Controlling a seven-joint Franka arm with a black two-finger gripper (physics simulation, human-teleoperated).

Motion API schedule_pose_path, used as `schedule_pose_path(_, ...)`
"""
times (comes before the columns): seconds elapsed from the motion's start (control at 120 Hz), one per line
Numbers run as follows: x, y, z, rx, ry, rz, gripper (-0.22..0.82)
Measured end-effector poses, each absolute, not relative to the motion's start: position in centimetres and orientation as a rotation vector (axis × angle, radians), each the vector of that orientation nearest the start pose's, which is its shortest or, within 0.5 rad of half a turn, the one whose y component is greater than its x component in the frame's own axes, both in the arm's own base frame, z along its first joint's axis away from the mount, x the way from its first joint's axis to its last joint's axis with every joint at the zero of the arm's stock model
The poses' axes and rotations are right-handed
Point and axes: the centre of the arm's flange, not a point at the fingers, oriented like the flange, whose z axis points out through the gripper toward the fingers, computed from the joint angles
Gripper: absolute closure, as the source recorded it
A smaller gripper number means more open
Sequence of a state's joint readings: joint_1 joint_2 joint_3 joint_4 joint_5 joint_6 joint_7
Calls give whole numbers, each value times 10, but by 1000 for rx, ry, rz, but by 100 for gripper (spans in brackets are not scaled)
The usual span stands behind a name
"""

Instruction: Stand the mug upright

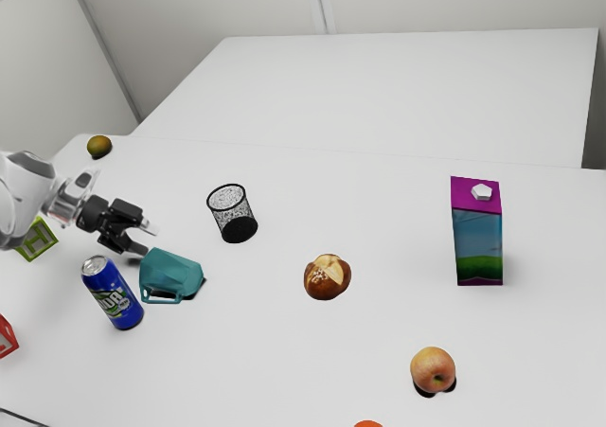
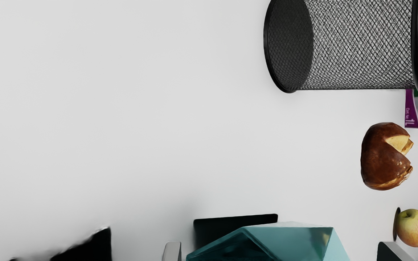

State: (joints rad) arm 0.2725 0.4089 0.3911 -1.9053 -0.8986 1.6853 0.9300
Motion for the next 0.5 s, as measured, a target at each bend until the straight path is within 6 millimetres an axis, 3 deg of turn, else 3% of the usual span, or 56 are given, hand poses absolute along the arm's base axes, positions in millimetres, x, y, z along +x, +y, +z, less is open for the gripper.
schedule_pose_path(0.425, 490, 256, 268, 2214, 114, 149, 2)
schedule_pose_path(0.5, 487, 254, 269, 2208, 110, 156, 7)
